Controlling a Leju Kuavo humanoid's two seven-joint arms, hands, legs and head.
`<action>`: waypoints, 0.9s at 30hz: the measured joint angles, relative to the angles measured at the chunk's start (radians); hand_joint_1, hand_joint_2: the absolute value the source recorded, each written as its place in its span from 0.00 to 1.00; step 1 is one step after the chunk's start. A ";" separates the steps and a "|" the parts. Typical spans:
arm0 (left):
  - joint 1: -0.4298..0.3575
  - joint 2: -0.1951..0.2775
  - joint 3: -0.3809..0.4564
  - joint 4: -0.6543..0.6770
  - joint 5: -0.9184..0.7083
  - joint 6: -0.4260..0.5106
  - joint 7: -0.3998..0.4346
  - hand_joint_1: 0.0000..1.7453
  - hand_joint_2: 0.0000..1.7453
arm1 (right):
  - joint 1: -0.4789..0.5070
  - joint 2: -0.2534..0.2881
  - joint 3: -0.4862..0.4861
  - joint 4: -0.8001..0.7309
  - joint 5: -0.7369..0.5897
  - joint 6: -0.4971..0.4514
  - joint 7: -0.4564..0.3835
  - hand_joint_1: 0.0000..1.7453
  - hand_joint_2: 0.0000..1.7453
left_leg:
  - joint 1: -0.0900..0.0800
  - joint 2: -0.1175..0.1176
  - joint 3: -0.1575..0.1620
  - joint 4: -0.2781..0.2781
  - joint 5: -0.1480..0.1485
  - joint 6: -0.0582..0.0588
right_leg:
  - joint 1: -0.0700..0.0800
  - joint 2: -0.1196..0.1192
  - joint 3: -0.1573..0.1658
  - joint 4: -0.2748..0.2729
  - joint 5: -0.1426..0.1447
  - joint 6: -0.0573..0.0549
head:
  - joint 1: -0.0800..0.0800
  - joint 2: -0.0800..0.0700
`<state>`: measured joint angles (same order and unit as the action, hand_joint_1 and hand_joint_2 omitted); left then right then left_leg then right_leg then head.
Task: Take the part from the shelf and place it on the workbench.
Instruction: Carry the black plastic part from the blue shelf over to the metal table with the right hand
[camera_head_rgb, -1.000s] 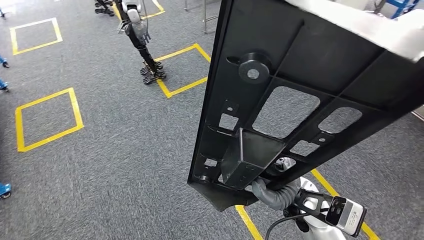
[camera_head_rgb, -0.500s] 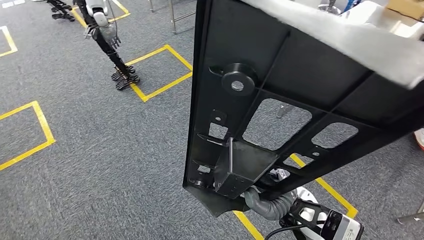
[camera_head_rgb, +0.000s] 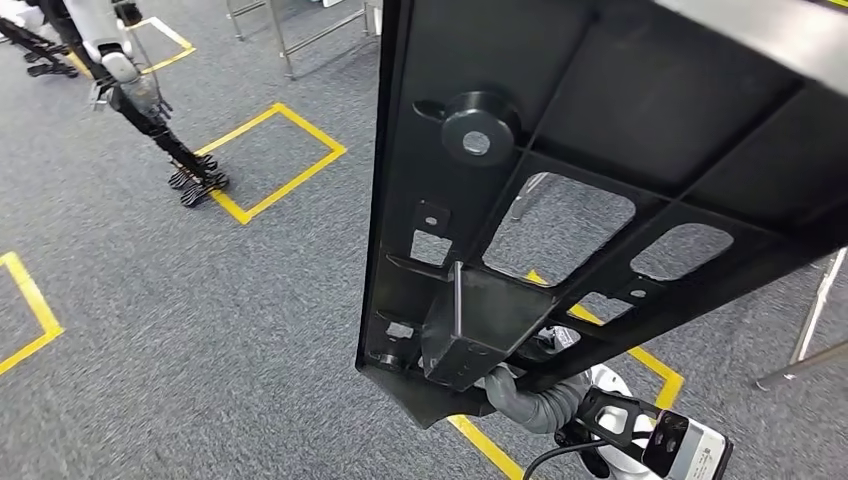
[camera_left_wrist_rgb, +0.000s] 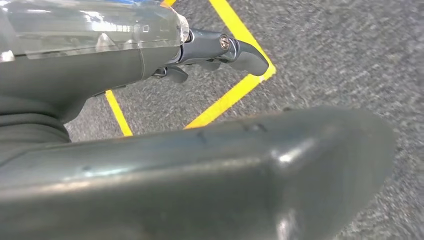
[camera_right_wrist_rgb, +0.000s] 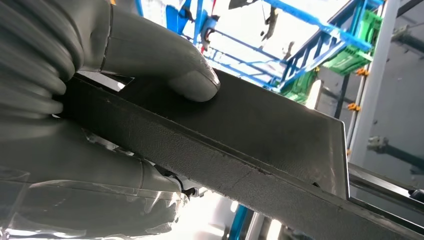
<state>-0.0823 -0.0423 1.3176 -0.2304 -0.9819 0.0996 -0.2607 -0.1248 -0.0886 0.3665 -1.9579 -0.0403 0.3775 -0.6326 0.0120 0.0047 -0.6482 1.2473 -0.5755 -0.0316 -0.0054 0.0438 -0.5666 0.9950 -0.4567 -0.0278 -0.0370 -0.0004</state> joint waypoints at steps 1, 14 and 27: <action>0.000 0.001 0.000 0.000 0.000 0.000 0.000 0.00 0.00 | -0.004 0.000 0.000 0.001 -0.003 0.001 0.001 1.00 1.00 | 0.002 -0.010 0.032 -0.071 0.042 0.001 | -0.001 0.012 0.001 0.002 -0.001 0.002 | 0.000 0.000; -0.002 0.010 0.000 0.000 0.010 -0.001 -0.016 0.00 0.00 | -0.011 0.002 -0.005 0.025 -0.007 0.025 -0.025 1.00 1.00 | 0.002 0.031 0.101 -0.256 0.107 0.054 | -0.005 -0.038 -0.157 0.299 -0.127 0.056 | 0.000 0.000; -0.006 0.011 0.000 0.000 0.009 0.005 -0.015 0.00 0.00 | -0.012 0.010 -0.012 0.042 -0.008 0.036 -0.036 1.00 1.00 | 0.001 0.009 0.019 -0.038 -0.025 0.003 | 0.000 -0.036 -0.006 -0.006 0.006 0.005 | 0.000 0.000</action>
<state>-0.0882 -0.0310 1.3179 -0.2307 -0.9732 0.1042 -0.2757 -0.1369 -0.0782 0.3548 -1.9158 -0.0487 0.4130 -0.6689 0.0132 0.0134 -0.6291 1.2088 -0.6001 -0.0284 -0.0057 0.0077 -0.5723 0.9895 -0.4507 -0.0224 -0.0370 -0.0004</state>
